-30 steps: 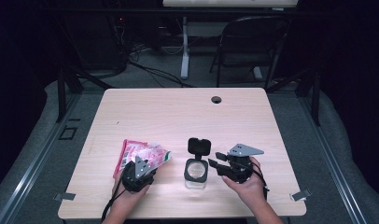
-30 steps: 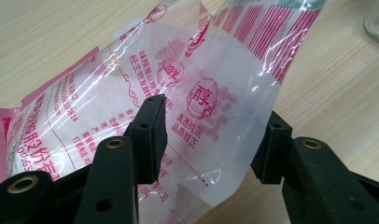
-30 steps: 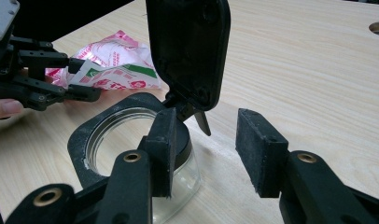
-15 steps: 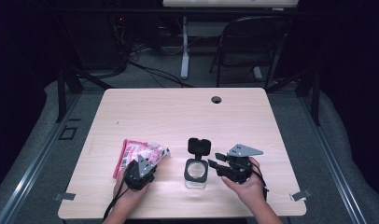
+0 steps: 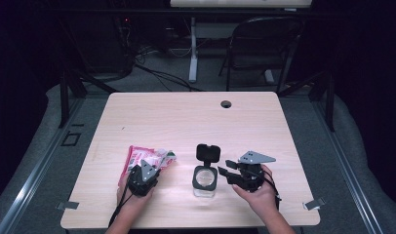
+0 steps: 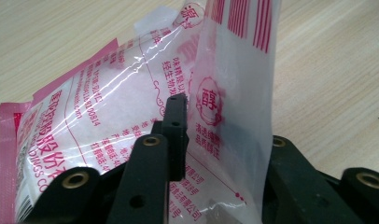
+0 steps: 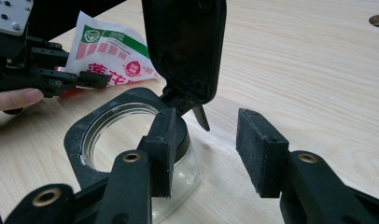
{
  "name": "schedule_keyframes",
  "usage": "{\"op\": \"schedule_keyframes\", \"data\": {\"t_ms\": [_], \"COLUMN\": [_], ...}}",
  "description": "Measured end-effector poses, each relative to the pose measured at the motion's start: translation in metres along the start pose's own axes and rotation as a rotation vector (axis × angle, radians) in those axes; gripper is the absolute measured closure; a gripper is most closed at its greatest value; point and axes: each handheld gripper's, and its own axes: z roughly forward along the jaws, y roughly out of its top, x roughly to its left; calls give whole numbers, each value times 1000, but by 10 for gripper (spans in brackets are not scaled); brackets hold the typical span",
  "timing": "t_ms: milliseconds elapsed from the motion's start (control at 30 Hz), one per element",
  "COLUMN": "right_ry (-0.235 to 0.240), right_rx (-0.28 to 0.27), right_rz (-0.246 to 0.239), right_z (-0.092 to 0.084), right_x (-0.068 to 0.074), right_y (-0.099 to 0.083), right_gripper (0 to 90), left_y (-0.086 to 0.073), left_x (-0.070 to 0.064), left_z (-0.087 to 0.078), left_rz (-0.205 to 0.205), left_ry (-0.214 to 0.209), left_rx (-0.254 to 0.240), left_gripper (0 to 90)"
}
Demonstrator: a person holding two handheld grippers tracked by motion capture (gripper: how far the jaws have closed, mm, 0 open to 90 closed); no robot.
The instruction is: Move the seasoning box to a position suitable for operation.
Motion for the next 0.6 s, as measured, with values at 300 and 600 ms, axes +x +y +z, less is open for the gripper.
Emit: {"op": "schedule_keyframes", "data": {"t_ms": [300, 600], "right_ry": [-9, -11], "right_rx": [-4, -10], "right_rz": [6, 10], "right_z": [-2, -4], "right_x": [-1, -1], "right_y": [-2, -5], "right_gripper": [576, 573], "left_y": [3, 7], "left_x": [13, 23], "left_z": [-3, -4], "left_rz": [-99, -195], "left_ry": [-52, -104], "left_rx": [-3, 21], "left_gripper": [837, 900]}}
